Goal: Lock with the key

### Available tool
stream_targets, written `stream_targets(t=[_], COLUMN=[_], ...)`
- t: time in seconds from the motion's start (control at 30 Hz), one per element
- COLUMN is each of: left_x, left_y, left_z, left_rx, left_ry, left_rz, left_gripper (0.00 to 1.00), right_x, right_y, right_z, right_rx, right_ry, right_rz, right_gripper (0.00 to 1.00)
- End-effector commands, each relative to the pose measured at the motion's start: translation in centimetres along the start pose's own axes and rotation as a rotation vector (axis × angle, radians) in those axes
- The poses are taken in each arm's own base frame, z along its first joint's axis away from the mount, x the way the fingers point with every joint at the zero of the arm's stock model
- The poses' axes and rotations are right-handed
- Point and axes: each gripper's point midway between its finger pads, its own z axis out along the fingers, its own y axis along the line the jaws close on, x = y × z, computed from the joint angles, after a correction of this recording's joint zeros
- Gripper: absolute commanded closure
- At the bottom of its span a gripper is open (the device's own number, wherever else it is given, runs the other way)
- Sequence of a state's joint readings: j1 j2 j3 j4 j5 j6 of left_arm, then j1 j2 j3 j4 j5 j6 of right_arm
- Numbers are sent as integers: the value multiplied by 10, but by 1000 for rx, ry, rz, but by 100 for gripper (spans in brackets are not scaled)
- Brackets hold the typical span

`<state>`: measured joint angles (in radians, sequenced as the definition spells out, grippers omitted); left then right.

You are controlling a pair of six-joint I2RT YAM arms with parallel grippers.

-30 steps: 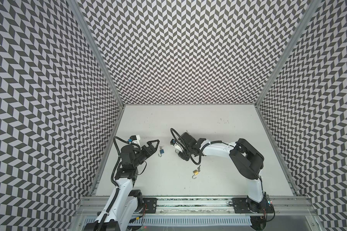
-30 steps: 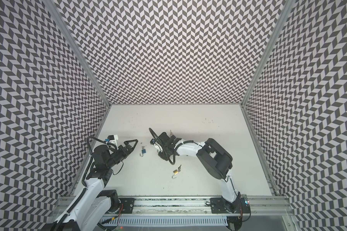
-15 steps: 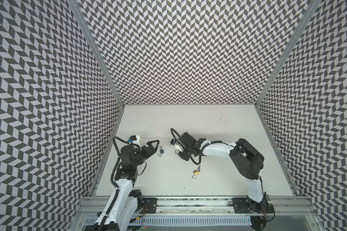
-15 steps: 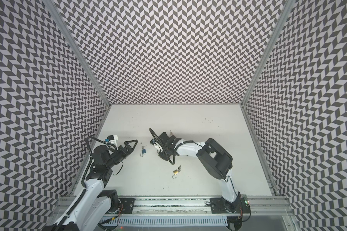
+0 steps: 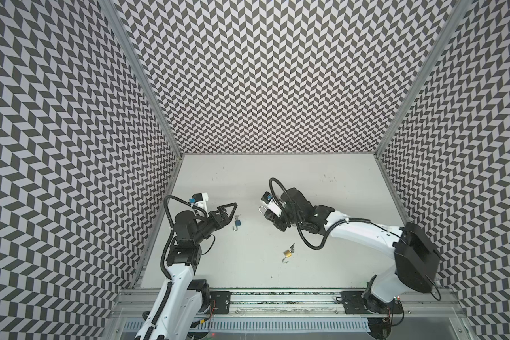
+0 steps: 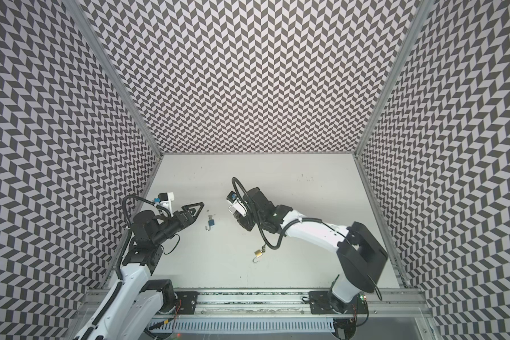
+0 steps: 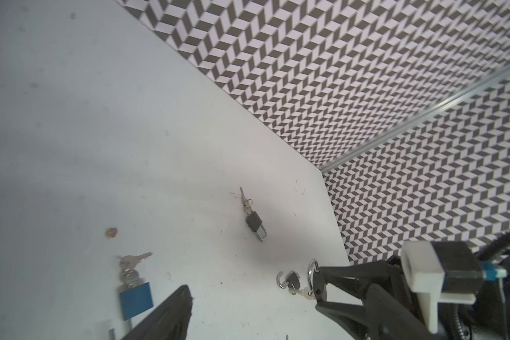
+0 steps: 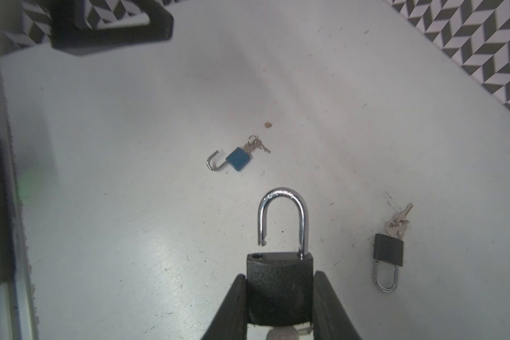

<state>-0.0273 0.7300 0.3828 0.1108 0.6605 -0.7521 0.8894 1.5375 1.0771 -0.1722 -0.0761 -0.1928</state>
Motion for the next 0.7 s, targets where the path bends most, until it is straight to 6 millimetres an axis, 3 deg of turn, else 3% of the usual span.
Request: stream_targets(t=[0.0, 0.1, 0.23, 0.33, 0.43, 0.53, 0.67], left_x=[-4, 3, 2, 2, 7, 12, 20], left_y=[-62, -98, -124, -137, -147, -158, -171], left_z=[2, 3, 1, 2, 4, 7, 9], left_rx=[183, 282, 343, 382, 418, 435, 453], left_ry=[27, 59, 65, 83, 117, 144, 167], left_rz=[148, 219, 279, 303, 316, 334, 359], left_gripper=[9, 10, 10, 11, 14, 16, 19], right_x=[-45, -60, -74, -74, -74, -65, -59], right_y=[-7, -11, -15, -16, -12, 11, 20], right_z=[-36, -67, -102, -112, -121, -123, -124], right_rx=[43, 73, 101, 114, 97, -17, -63], right_ry=[-199, -304, -417, -423, -407, -337, -273], right_rz=[36, 67, 106, 100, 102, -8, -64], right_gripper=[86, 92, 92, 100, 100, 100, 100])
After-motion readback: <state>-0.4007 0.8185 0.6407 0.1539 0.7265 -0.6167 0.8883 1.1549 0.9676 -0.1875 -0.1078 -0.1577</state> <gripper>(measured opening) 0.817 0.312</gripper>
